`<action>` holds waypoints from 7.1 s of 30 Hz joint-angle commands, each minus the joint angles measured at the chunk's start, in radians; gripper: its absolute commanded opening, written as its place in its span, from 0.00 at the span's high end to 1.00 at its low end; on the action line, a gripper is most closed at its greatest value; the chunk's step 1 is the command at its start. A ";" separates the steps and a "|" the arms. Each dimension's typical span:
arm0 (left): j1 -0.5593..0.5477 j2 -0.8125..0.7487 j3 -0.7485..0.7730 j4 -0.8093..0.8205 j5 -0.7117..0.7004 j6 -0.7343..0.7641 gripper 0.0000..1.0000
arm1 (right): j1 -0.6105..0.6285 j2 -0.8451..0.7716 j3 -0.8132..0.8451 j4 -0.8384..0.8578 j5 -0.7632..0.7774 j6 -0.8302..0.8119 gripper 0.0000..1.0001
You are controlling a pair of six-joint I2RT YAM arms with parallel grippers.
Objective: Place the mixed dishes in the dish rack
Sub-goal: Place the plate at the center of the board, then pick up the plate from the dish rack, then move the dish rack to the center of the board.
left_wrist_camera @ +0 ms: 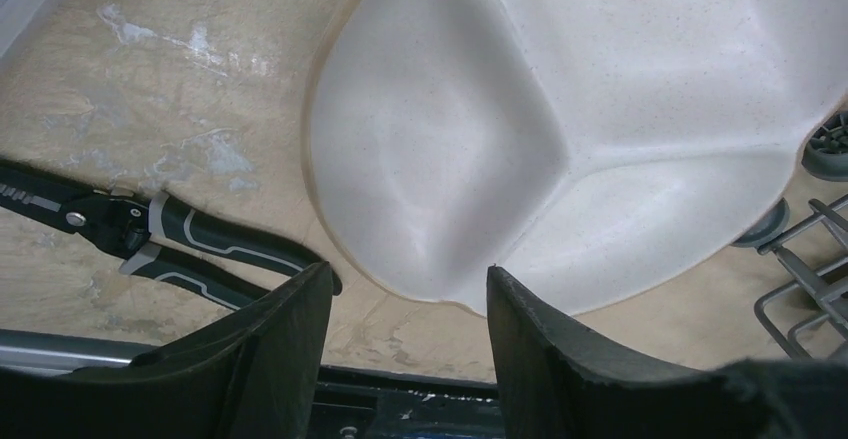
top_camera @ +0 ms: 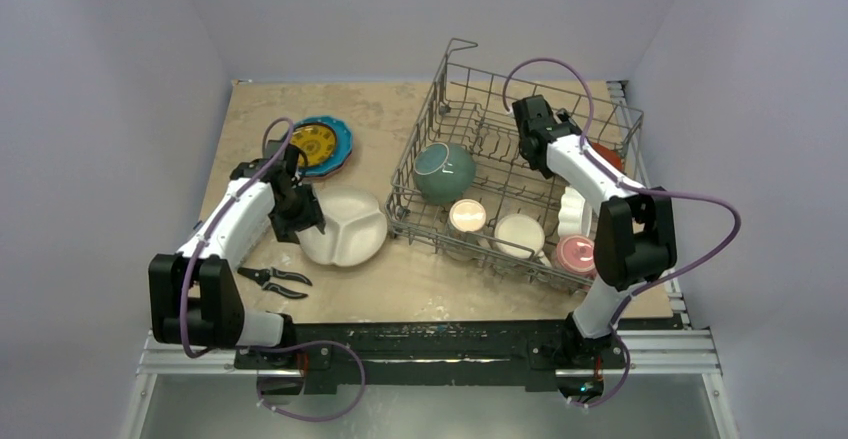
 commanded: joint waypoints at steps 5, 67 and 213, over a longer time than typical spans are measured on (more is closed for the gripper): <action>-0.001 -0.093 0.037 -0.026 0.011 0.007 0.39 | -0.051 0.018 0.033 0.068 0.072 -0.021 0.35; -0.010 -0.280 0.171 0.032 0.441 -0.076 0.40 | -0.095 -0.338 0.449 -0.327 -0.517 0.670 1.00; -0.264 -0.018 0.571 0.284 0.328 -0.243 1.00 | -0.307 0.492 0.644 -0.282 -0.775 0.778 0.88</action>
